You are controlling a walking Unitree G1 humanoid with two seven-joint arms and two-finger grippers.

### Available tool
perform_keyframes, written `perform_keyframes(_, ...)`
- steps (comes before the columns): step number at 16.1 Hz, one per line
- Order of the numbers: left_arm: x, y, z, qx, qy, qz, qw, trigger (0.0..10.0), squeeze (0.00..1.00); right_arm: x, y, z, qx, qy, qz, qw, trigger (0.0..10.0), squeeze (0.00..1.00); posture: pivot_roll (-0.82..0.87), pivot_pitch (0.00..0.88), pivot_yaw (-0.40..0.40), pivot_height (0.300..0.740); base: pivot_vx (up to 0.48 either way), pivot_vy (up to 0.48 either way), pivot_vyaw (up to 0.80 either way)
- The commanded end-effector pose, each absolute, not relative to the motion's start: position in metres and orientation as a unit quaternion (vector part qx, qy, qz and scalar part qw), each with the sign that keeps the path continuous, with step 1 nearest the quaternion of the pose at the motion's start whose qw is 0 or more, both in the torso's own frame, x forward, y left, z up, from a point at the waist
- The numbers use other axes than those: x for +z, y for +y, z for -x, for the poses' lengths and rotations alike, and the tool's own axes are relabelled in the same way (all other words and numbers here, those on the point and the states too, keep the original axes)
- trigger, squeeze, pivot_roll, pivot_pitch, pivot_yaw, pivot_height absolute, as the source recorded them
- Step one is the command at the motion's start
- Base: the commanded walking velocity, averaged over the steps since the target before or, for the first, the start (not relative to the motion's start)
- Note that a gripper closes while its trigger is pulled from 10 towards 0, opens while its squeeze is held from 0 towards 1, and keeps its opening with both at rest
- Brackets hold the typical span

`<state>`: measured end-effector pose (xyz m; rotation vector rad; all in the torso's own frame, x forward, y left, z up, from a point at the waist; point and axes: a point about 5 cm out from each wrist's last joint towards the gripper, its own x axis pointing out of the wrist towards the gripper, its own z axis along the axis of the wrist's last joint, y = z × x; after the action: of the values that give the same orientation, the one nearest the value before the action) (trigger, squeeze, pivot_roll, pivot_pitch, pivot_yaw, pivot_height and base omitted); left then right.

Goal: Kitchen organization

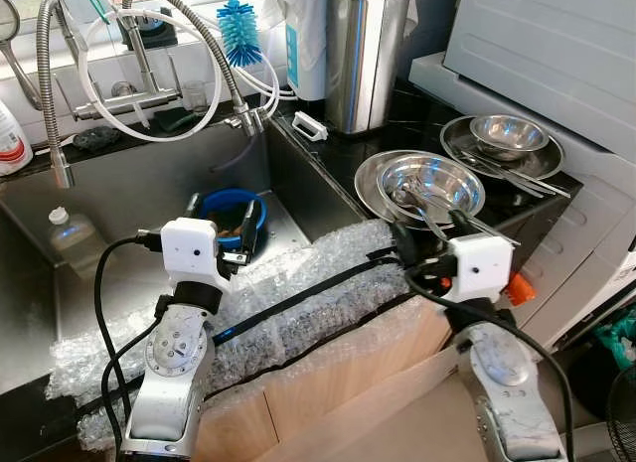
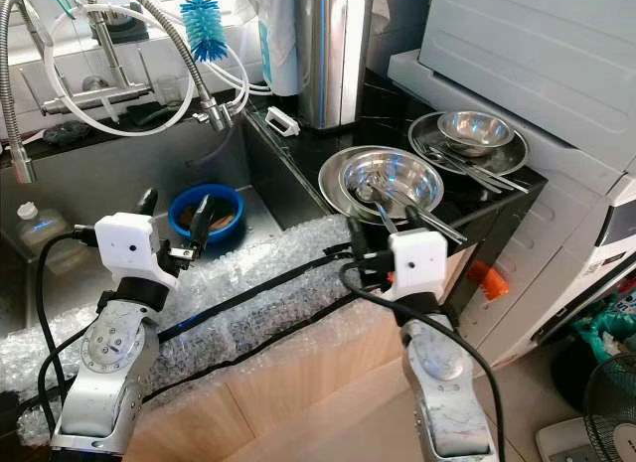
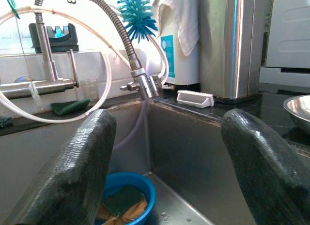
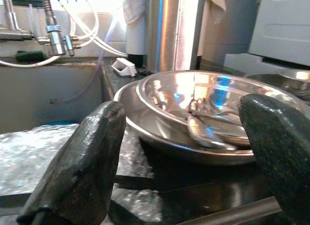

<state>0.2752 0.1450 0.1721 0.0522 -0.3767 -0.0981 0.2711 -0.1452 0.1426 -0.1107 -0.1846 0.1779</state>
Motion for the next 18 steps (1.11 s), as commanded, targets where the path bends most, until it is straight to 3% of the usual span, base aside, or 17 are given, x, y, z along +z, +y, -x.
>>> perform_keyframes(1,0.173,0.1461,-0.274,-0.047,-0.193,-0.033,0.98,10.0,0.0,0.1386,-0.1441,-0.2695,0.093,-0.084,0.059,0.99,10.0,0.0,-0.04,0.0,0.0,0.74,0.0,0.0,0.0)
perform_keyframes(4,0.1732,0.1463,-0.2742,-0.047,-0.192,-0.032,0.98,10.0,0.0,0.1388,-0.1436,-0.2697,0.093,-0.086,0.057,0.99,10.0,0.0,-0.04,0.0,0.0,0.74,0.0,0.0,0.0)
perform_keyframes(5,0.1735,0.1465,-0.2747,-0.045,-0.192,-0.031,0.98,10.0,0.0,0.1398,-0.1453,-0.2702,0.088,-0.087,0.058,0.991,0.4,0.0,-0.04,0.0,-0.001,0.74,0.0,0.0,0.0)
perform_keyframes(6,0.1735,0.1464,-0.2748,-0.045,-0.192,-0.031,0.98,10.0,0.0,0.1397,-0.1461,-0.27,0.087,-0.087,0.058,0.991,0.0,0.0,-0.04,0.001,0.0,0.74,0.0,0.0,0.0)
perform_keyframes(9,0.1732,0.1473,-0.2752,-0.044,-0.191,-0.032,0.98,10.0,0.0,0.1389,-0.1473,-0.2699,0.083,-0.086,0.057,0.991,1.1,0.0,-0.04,0.006,0.0,0.74,0.0,0.0,0.0)
perform_keyframes(12,0.1732,0.1475,-0.275,-0.044,-0.192,-0.033,0.98,10.0,0.0,0.1387,-0.146,-0.27,0.084,-0.086,0.055,0.991,1.3,0.0,-0.04,0.006,0.001,0.74,0.0,0.0,0.0)
perform_keyframes(13,0.1734,0.148,-0.2751,-0.044,-0.191,-0.033,0.98,10.0,0.0,0.1387,-0.1459,-0.2702,0.084,-0.086,0.055,0.991,2.9,0.0,-0.04,0.008,0.002,0.74,0.0,0.0,0.0)
perform_keyframes(14,0.1733,0.148,-0.2752,-0.044,-0.191,-0.034,0.98,10.0,0.0,0.1383,-0.1461,-0.2702,0.083,-0.084,0.05,0.992,5.9,0.0,-0.04,0.006,0.002,0.74,0.0,0.0,0.0)
perform_keyframes(15,0.1732,0.1485,-0.275,-0.044,-0.191,-0.034,0.98,10.0,0.0,0.1384,-0.147,-0.2696,0.079,-0.085,0.048,0.992,10.0,0.0,-0.04,0.01,0.006,0.74,0.0,0.0,0.0)
perform_keyframes(16,0.1732,0.1491,-0.275,-0.043,-0.19,-0.035,0.98,10.0,0.0,0.1385,-0.1479,-0.2693,0.074,-0.085,0.052,0.992,8.5,0.0,-0.04,0.011,0.007,0.74,0.0,0.0,0.0)
perform_keyframes(17,0.1731,0.1499,-0.2748,-0.043,-0.19,-0.036,0.98,10.0,0.0,0.139,-0.1491,-0.2692,0.071,-0.088,0.049,0.992,3.5,0.0,-0.04,0.011,0.007,0.74,0.0,0.0,0.0)
perform_keyframes(18,0.173,0.1502,-0.2747,-0.043,-0.19,-0.036,0.98,10.0,0.0,0.1394,-0.1496,-0.2695,0.071,-0.089,0.049,0.992,0.0,0.0,-0.04,0.009,0.009,0.74,0.0,0.0,0.0)
